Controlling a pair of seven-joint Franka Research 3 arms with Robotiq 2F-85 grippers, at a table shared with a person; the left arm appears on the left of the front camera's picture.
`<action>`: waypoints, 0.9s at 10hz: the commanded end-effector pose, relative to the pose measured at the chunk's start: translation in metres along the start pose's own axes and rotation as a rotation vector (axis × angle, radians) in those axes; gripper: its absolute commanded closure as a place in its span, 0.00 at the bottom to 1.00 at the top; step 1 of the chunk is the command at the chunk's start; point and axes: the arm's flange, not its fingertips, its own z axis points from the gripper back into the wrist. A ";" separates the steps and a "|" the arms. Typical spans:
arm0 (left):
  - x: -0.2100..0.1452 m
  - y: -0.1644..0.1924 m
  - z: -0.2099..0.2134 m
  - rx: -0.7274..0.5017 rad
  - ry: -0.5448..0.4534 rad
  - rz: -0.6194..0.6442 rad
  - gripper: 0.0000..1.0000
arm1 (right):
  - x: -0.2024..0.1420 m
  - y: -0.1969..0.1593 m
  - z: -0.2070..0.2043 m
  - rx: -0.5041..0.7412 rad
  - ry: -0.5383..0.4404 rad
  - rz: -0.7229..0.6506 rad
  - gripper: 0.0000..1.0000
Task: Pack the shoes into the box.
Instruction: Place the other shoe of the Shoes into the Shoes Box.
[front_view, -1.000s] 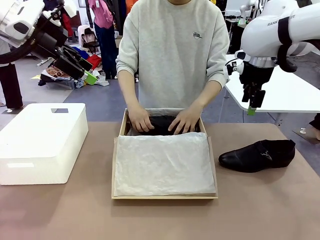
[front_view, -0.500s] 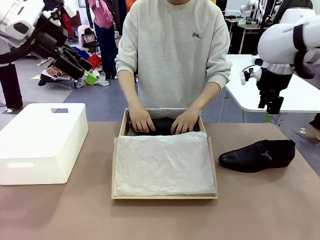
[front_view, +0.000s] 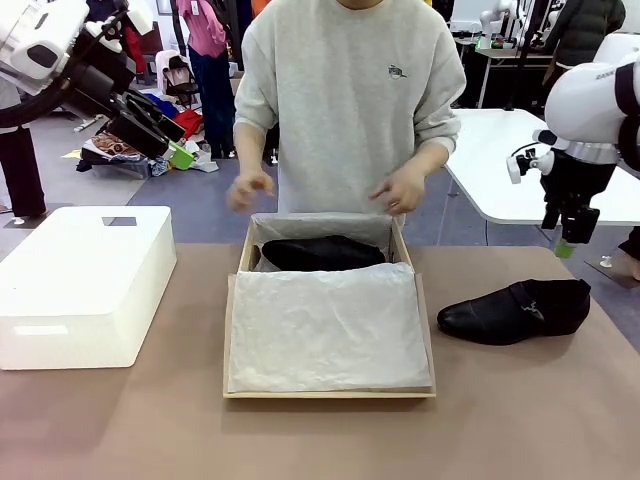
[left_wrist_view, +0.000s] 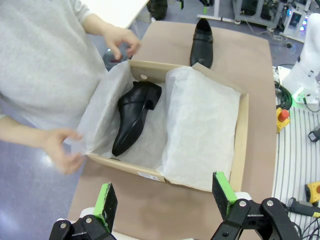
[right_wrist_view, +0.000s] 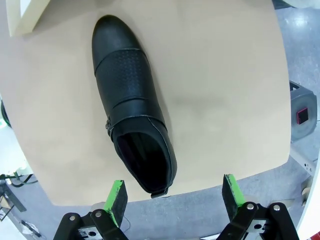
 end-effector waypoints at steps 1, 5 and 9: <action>0.000 0.001 0.001 -0.009 -0.020 -0.002 0.00 | -0.014 0.010 -0.011 -0.027 -0.038 0.039 0.00; 0.000 0.001 0.001 -0.009 -0.020 -0.002 0.00 | -0.019 0.008 -0.041 -0.013 -0.043 0.046 0.00; 0.000 0.001 0.001 -0.009 -0.020 -0.002 0.00 | -0.021 0.010 -0.064 0.024 -0.043 0.029 0.00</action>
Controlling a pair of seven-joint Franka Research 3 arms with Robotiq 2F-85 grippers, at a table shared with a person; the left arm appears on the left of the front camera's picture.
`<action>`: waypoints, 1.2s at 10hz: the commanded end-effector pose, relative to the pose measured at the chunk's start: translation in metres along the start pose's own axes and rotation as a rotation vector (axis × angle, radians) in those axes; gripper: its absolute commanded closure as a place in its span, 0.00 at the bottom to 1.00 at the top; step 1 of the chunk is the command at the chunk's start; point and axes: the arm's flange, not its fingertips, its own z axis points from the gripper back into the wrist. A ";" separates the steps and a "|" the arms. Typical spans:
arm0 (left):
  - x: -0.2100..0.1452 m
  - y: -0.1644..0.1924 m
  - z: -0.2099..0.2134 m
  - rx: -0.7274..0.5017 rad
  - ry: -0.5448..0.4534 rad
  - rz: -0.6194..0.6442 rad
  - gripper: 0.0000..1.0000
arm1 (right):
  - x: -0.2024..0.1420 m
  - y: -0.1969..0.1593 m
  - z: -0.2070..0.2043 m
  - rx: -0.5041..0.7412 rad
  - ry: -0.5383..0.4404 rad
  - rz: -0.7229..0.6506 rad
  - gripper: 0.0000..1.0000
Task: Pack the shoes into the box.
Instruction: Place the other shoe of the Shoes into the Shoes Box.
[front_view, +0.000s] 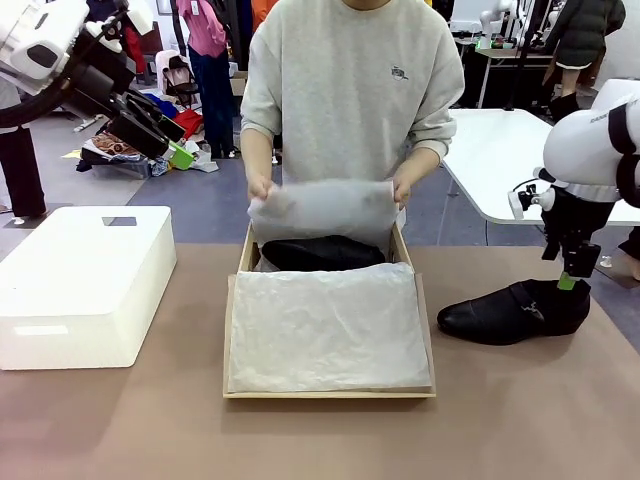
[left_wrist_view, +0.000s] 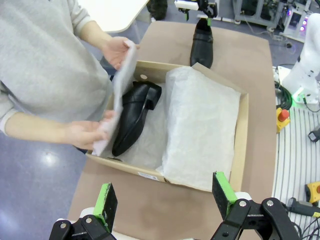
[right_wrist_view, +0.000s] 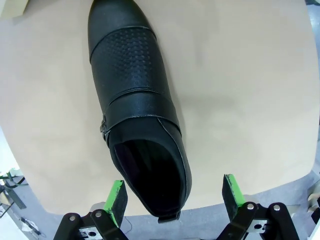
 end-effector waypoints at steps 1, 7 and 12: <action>0.000 0.001 0.001 -0.009 -0.020 -0.002 0.00 | -0.006 0.002 -0.008 -0.011 -0.047 0.017 0.00; 0.000 0.001 0.001 -0.009 -0.020 -0.002 0.00 | -0.006 -0.006 -0.038 -0.007 -0.059 0.024 0.00; 0.000 0.001 0.001 -0.009 -0.020 -0.002 0.00 | -0.009 -0.014 -0.054 0.050 -0.067 0.019 0.00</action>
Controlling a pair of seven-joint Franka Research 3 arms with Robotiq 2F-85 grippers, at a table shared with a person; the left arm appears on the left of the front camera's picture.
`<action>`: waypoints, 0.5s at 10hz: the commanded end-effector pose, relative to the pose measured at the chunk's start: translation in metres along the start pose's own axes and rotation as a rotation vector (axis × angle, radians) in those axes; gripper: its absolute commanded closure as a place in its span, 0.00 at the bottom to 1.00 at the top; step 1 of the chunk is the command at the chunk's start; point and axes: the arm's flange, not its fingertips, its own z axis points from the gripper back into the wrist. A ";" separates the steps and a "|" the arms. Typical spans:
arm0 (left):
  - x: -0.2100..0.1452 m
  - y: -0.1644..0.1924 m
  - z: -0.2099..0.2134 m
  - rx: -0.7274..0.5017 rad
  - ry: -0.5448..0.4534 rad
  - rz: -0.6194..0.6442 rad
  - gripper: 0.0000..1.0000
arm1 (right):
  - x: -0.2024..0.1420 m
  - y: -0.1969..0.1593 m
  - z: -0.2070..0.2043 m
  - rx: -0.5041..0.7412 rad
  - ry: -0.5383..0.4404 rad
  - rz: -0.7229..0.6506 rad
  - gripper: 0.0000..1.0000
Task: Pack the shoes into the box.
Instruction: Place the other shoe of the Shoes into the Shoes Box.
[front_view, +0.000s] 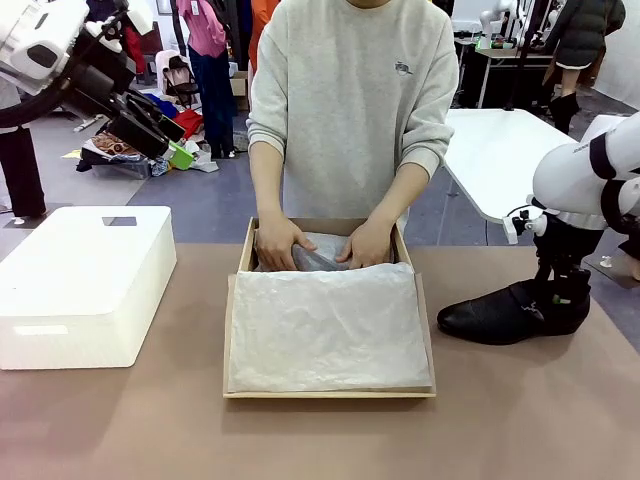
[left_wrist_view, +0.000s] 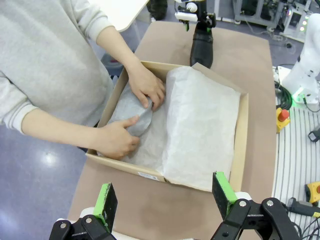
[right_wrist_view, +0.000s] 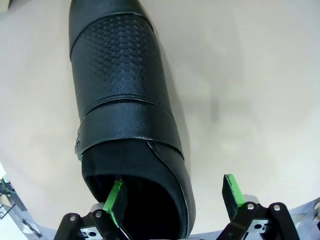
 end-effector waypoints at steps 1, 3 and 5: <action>0.000 0.001 0.001 -0.009 -0.020 -0.002 0.00 | -0.002 -0.006 -0.002 0.024 -0.043 0.019 0.00; 0.000 0.001 0.001 -0.009 -0.020 -0.002 0.00 | -0.001 -0.006 0.001 0.073 -0.039 -0.032 0.20; 0.000 0.001 0.001 -0.009 -0.020 -0.002 0.00 | -0.001 -0.006 0.001 0.088 -0.034 -0.049 0.59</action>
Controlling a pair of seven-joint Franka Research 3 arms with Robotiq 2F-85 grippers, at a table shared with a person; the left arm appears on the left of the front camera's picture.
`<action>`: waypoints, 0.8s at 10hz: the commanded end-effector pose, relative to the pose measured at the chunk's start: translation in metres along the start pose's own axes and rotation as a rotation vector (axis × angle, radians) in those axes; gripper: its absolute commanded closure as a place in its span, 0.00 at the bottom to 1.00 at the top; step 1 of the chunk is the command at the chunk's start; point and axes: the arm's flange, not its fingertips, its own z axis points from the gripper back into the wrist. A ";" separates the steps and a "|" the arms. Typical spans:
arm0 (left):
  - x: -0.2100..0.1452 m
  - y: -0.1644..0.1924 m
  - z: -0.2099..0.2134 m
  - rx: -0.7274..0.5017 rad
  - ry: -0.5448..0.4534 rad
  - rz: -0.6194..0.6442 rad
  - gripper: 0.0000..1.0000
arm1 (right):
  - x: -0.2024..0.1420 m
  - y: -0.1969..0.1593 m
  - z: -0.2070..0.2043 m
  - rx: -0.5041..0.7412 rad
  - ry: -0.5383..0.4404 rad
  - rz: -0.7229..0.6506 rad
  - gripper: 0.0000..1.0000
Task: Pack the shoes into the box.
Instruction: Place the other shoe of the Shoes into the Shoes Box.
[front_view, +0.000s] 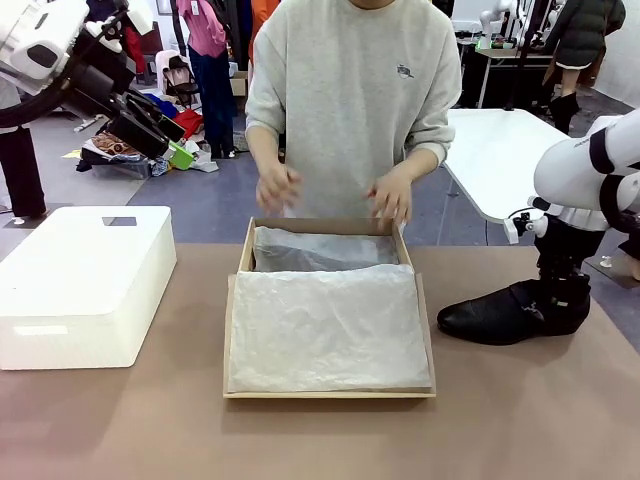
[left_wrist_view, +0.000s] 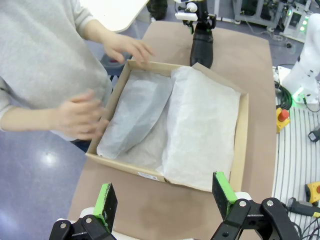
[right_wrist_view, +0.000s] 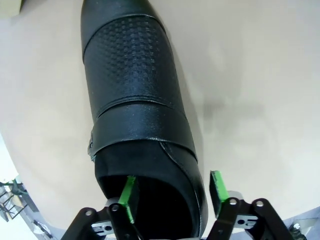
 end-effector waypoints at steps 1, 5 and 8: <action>0.000 0.001 0.001 -0.009 -0.020 -0.002 0.00 | 0.001 -0.006 0.002 0.020 -0.011 -0.024 0.79; 0.000 0.001 0.001 -0.009 -0.020 -0.002 0.00 | 0.000 -0.008 0.002 0.038 -0.023 -0.055 1.00; 0.000 0.001 0.001 -0.009 -0.020 -0.002 0.00 | -0.001 -0.009 0.003 0.036 -0.027 -0.068 1.00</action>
